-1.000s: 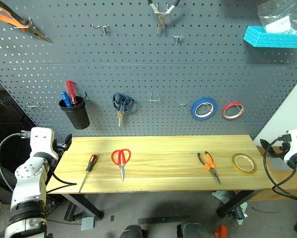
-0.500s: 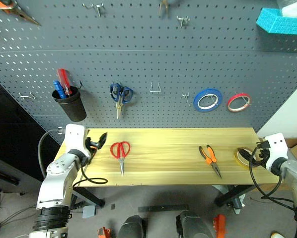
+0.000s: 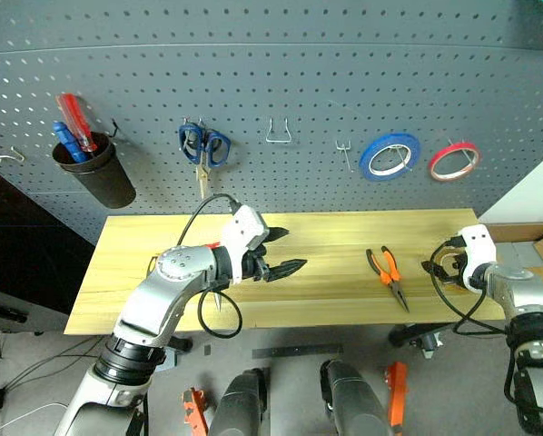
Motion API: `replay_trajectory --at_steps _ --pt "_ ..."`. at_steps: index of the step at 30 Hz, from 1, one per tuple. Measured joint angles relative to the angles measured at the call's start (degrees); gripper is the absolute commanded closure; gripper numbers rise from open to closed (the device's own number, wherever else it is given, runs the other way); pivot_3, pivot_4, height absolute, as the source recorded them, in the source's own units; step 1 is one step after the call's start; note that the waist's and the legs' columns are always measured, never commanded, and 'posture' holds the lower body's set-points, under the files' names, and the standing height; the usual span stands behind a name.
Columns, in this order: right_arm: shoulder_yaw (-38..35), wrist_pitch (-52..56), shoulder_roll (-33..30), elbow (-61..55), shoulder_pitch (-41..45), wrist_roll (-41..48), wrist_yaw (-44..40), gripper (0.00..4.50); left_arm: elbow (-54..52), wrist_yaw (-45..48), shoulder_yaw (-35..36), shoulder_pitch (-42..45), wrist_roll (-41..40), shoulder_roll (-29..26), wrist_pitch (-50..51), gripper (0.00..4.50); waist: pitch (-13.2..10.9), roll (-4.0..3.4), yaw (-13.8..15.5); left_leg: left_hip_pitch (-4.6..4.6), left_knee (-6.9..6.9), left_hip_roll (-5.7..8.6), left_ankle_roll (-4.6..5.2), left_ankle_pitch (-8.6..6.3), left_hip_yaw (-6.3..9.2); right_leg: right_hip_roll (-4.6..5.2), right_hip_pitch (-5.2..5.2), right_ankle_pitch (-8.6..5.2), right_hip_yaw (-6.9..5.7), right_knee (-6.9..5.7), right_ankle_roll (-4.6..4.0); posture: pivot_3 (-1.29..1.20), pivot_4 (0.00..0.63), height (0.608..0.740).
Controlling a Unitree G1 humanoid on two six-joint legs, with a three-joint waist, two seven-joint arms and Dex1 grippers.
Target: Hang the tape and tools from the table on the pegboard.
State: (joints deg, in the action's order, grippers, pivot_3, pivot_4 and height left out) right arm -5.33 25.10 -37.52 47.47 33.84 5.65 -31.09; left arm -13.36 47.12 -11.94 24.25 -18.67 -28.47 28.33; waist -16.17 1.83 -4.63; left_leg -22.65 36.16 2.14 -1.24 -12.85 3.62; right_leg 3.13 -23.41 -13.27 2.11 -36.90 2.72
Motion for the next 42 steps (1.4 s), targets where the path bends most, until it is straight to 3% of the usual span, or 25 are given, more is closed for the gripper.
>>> replay_trajectory --at_steps 11,14,25,31,35,39,42 --pt "0.52 -5.26 1.45 20.71 10.01 -3.37 1.79 0.0 2.15 2.36 -2.39 1.77 3.27 2.41 -7.42 0.72 -1.49 0.33 -0.1 -0.2 0.03 0.01 0.11 -0.07 -0.18 0.03 -0.23 0.07 0.15 0.03 0.13 -0.07 0.341 0.74" --pt "0.47 -5.66 1.46 22.94 11.29 -4.03 1.64 0.59 2.48 3.05 -2.32 1.79 2.9 2.7 -7.48 0.66 -1.51 0.36 -0.1 -0.2 0.06 0.01 0.12 -0.07 -0.17 0.02 -0.23 0.07 0.15 0.01 0.16 -0.07 0.338 0.74" --pt "0.42 -4.56 2.81 23.9 12.33 -5.1 0.16 4.33 2.6 8.97 -1.06 1.92 0.99 -1.02 -7.57 0.66 -1.47 0.44 -0.1 -0.19 0.2 0.01 0.11 -0.08 -0.1 0.01 -0.16 0.11 0.12 0.01 0.22 -0.06 0.301 0.74" --pt "-0.3 -4.6 3.3 21.14 10.56 -4.8 -0.04 4.37 2.62 8.96 1.93 1.98 0.34 -1.37 -7.4 0.66 -1.38 0.55 -0.12 -0.21 0.38 0.01 0.11 -0.08 0.18 0.01 -0.13 0.15 0.1 -0.01 0.28 -0.1 0.269 0.74" --pt "-1.38 0.05 2.71 7.88 3.18 -2.15 -2.63 4.37 3.73 7.78 3.28 2.23 0.67 -0.99 -8.67 0.66 -1.3 0.4 -0.15 -0.31 0.41 0.03 0.11 -0.08 0.24 0.02 -0.21 0.16 0.08 -0.03 0.3 -0.11 0.238 0.74" --pt "-6.46 13.5 0.92 -30.67 -13.99 2.72 -1.98 4.37 6.11 6.14 4.83 2.31 1.28 -0.71 -10.98 0.66 -0.97 -0.22 0.1 -1.22 0.8 0.07 0.05 -0.11 0.42 0.07 -1.04 0.22 -0.04 -0.31 0.39 -0.16 0.221 0.74" --pt "-9.33 20.57 0.96 -56.15 -21.69 4.17 1.44 4.37 8.47 4.63 5.59 3.06 1.89 0.78 -12.95 0.66 -0.79 -0.3 -0.19 -1.27 0.83 0.06 0.05 -0.11 0.39 0.06 -1.09 0.34 0.0 -0.26 0.55 -0.19 0.212 0.74"
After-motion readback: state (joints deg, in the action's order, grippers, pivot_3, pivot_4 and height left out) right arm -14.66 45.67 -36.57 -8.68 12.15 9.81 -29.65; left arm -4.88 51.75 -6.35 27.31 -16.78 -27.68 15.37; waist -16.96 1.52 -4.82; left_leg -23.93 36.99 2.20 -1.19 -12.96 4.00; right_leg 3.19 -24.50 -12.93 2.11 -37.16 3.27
